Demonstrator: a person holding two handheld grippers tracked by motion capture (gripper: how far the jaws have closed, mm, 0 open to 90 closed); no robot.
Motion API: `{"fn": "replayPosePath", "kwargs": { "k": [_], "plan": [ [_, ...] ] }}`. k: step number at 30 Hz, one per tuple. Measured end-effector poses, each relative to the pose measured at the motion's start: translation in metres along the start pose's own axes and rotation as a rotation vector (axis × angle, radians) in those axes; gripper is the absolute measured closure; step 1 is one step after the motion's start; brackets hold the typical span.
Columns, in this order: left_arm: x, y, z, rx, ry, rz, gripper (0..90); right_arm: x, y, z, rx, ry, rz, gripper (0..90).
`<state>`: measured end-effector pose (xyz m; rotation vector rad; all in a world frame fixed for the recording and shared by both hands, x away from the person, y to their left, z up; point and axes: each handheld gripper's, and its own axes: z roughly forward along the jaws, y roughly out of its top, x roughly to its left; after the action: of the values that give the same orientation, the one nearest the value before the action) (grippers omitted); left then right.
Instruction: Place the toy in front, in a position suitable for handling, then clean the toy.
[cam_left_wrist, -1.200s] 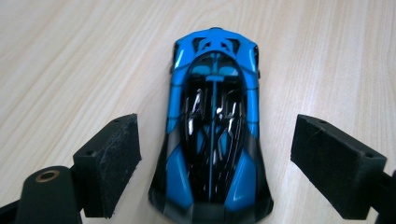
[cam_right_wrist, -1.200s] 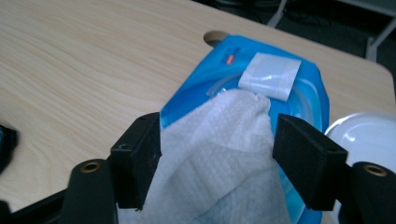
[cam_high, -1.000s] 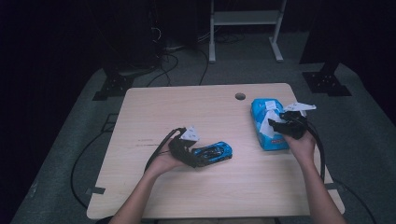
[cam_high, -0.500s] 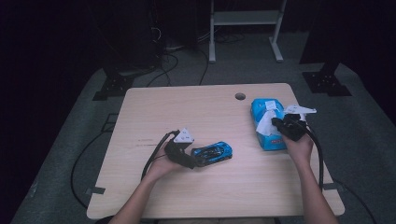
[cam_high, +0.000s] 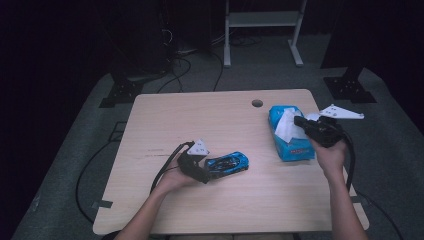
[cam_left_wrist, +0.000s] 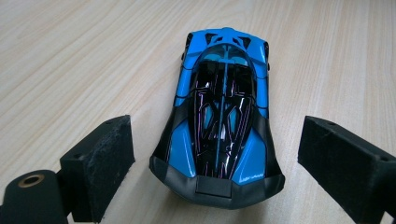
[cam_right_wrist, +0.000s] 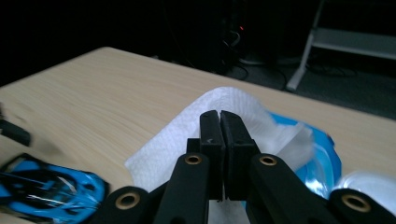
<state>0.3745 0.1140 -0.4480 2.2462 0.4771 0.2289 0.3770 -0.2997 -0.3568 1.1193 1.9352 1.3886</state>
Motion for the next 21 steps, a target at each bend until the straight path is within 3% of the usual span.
{"fn": "replayPosePath", "kwargs": {
  "k": [2, 8, 9, 14, 21],
  "plan": [
    [0.0, 0.0, -0.002, -0.011, 0.004, -0.006, 10.0, 0.008, 0.008, -0.006, -0.023, 0.013, -0.027, 87.5],
    [0.0, 0.001, -0.004, -0.012, 0.015, -0.003, 9.6, 0.037, 0.023, -0.009, 0.004, 0.143, -0.092, 87.4],
    [0.0, 0.002, -0.004, -0.009, 0.021, 0.006, 9.6, 0.042, 0.025, -0.007, 0.022, 0.182, -0.101, 87.4],
    [0.001, -0.001, -0.003, -0.007, 0.009, 0.003, 9.1, 0.064, 0.026, 0.005, 0.099, 0.276, -0.164, 87.4],
    [0.002, -0.002, -0.007, -0.024, 0.025, 0.007, 8.4, 0.086, 0.011, 0.035, 0.25, 0.44, -0.188, 87.3]
  ]
}}
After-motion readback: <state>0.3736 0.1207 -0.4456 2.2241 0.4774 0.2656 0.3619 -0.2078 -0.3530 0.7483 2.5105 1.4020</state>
